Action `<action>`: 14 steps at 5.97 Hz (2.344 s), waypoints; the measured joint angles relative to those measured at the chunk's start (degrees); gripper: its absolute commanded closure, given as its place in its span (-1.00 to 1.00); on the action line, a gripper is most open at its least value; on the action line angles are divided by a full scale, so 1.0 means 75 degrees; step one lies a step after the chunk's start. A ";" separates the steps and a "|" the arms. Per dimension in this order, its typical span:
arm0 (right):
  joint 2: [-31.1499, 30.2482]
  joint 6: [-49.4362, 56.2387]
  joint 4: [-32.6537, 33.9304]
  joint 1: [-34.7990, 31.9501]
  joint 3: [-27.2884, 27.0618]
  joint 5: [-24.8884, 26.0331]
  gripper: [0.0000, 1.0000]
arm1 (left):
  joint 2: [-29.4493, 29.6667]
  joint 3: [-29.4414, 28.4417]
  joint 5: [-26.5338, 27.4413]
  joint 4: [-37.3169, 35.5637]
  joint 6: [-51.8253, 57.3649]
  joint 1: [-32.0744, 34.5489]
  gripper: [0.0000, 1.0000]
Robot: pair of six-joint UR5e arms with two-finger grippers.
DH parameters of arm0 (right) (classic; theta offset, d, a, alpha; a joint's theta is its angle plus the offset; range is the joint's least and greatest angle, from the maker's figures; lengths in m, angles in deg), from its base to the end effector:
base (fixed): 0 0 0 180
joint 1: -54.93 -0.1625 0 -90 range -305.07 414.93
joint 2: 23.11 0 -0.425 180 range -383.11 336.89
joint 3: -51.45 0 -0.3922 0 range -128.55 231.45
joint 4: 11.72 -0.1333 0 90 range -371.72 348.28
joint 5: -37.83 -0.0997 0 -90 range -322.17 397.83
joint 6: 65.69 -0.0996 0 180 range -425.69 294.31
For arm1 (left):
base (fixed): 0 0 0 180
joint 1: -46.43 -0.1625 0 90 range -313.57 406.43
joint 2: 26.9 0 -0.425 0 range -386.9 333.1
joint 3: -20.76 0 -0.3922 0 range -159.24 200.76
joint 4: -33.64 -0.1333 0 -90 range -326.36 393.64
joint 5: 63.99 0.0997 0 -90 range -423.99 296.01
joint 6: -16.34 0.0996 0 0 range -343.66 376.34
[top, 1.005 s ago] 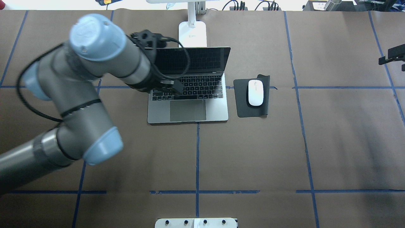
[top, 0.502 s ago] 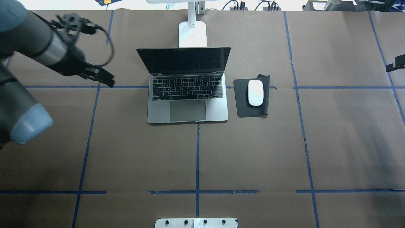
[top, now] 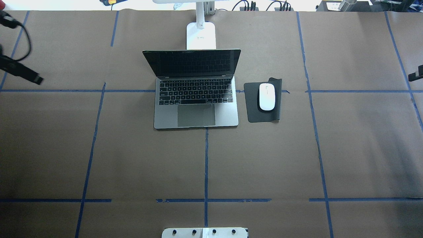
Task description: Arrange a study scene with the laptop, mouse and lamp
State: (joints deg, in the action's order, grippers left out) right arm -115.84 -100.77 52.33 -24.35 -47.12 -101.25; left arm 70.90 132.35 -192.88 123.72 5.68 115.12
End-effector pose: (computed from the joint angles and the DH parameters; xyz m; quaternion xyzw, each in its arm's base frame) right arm -0.0339 -0.4913 0.5500 0.0741 -0.4649 0.0734 0.8792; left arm 0.1246 -0.5142 0.4095 0.1419 0.3756 0.1689 0.9002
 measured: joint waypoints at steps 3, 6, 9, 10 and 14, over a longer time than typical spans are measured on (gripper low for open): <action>0.0048 0.2953 0.2251 -0.0705 0.0020 0.0042 -1.00 | -0.0406 -0.0461 -0.0244 -0.2447 0.2208 0.1756 -1.00; 0.0156 0.4753 0.3709 -0.0916 0.0059 0.0089 -1.00 | -0.1264 -0.1216 -0.0657 -0.2796 0.3100 0.2484 -1.00; 0.0179 0.4874 0.3818 -0.0942 0.0006 0.0150 -1.00 | -0.1681 -0.1243 -0.0684 -0.2666 0.3240 0.2513 -1.00; 0.0183 0.4876 0.3807 -0.0947 0.0001 0.0241 -1.00 | -0.1675 -0.1262 -0.0682 -0.2638 0.3225 0.2512 -1.00; 0.0183 0.4876 0.3785 -0.0949 0.0014 0.0344 -1.00 | -0.1384 -0.1481 -0.0674 -0.2660 0.3196 0.2520 -1.00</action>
State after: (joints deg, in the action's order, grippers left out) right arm -114.46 -64.19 80.71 -31.47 -47.02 -98.67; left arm 60.53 121.24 -197.94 103.77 29.64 134.02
